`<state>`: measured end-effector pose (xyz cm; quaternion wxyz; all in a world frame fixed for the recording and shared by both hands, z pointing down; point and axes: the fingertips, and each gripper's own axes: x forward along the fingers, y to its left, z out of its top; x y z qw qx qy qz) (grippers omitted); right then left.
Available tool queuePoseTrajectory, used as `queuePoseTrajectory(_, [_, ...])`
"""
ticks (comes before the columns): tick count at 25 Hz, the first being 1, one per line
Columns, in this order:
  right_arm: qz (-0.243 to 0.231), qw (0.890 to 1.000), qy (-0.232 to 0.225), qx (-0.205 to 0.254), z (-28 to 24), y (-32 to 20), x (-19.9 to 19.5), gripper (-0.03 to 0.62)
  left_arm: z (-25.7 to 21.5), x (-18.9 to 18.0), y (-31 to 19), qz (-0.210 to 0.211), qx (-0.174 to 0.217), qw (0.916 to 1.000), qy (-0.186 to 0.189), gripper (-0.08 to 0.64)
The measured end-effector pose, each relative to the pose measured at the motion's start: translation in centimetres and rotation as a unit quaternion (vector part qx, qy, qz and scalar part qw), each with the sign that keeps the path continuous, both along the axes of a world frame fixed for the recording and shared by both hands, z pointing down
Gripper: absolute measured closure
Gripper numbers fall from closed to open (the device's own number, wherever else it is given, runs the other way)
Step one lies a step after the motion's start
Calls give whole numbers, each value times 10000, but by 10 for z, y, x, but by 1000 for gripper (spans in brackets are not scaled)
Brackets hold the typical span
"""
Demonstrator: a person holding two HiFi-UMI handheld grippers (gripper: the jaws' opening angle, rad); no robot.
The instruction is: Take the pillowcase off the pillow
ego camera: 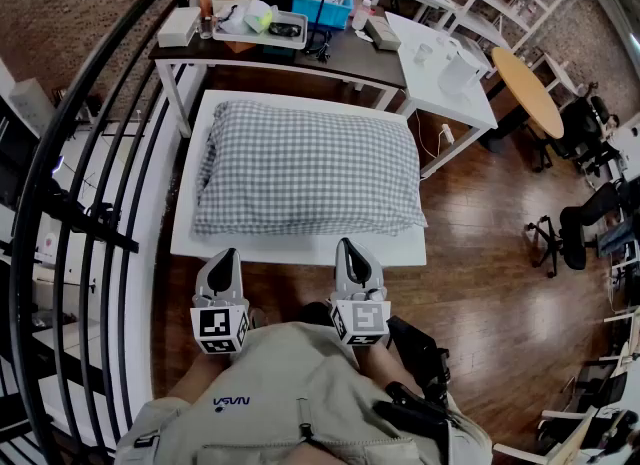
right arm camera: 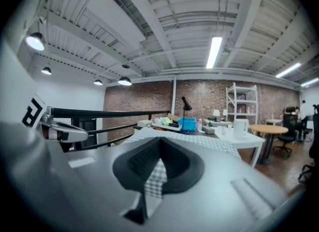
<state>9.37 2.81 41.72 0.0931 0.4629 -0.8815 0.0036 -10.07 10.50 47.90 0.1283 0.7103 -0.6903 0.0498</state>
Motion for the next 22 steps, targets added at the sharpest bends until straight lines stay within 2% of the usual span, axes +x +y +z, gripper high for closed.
queuePoseTrajectory(6, [-304,9994,-79,172,-2,-42,-26,589,-10,-17,-45,-90,170,9997,-167,554])
queuePoseTrajectory(12, [-1184,9927,-178,-142,20,-75,-76,589,-7,-46,-60,-660,-91,9967,-460,555])
queuePoseTrajectory(17, [-2221,9732,119,-583,50,-85,-123,589,0,-66,-69,-1247,-422,9896,-582,554])
queuePoseTrajectory(22, [-2785,9542,770,-773,73,-96,-174,588,11,-87,-81,-1380,-493,9882,-439,554])
